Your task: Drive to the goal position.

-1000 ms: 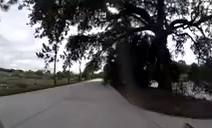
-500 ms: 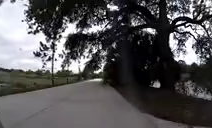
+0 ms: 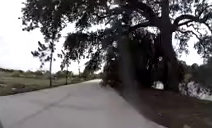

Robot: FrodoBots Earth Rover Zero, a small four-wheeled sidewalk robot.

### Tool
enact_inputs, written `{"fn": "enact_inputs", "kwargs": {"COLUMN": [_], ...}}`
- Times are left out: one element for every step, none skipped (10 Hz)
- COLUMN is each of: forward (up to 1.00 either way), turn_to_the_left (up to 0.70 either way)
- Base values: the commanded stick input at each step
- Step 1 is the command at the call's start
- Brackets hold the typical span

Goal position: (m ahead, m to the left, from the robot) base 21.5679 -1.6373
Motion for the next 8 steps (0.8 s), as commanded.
{"fn": "enact_inputs", "kwargs": {"forward": [0.60,0.60,0.60,0.60,0.60,0.60,0.60,0.60], "turn_to_the_left": [0.01,0.01,0.01,0.01,0.01,0.01,0.01,0.01]}}
